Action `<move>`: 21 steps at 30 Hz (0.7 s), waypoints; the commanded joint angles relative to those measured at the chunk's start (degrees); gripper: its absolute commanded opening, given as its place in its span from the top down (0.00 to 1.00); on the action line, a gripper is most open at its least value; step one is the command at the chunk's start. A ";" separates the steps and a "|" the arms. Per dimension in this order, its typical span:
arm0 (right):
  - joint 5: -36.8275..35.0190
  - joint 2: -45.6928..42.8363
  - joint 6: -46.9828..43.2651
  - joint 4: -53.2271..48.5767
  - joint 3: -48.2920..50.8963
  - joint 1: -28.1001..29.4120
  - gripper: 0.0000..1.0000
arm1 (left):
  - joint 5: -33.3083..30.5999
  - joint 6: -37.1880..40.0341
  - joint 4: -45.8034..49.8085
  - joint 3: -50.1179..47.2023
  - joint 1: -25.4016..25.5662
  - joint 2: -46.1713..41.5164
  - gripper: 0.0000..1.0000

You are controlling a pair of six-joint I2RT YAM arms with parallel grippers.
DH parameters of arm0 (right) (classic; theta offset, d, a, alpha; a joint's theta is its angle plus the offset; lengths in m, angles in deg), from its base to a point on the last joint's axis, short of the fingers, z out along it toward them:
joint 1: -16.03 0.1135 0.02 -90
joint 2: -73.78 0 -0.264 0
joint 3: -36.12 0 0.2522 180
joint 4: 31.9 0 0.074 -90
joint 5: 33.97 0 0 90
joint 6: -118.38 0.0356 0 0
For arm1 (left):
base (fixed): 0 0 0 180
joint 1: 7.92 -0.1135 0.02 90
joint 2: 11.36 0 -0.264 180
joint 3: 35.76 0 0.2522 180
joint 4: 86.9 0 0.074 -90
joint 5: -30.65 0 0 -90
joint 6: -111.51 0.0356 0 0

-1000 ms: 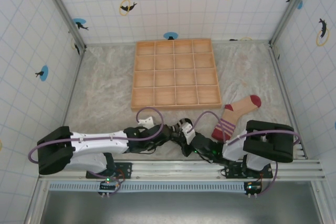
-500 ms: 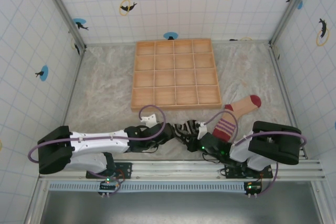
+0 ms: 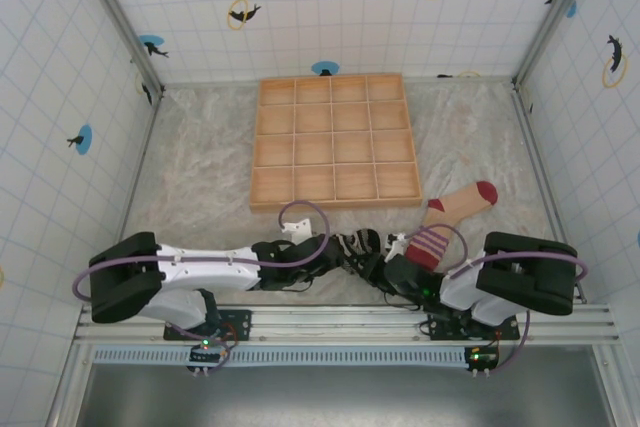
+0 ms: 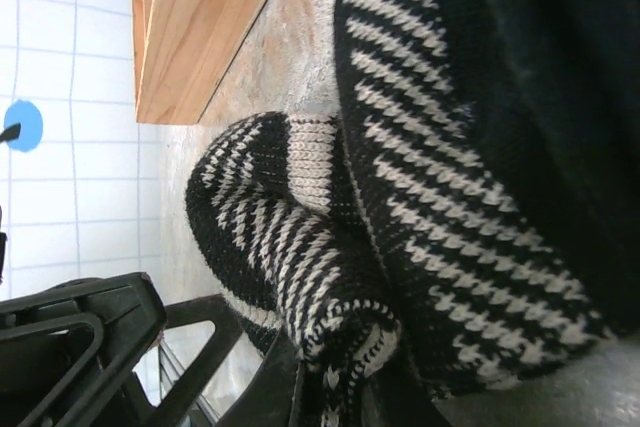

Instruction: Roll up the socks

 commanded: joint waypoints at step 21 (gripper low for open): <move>0.35 1.16 8.31 -11.85 7.47 -1.21 1.00 | 2.60 -0.05 -15.82 0.11 -3.58 11.37 0.49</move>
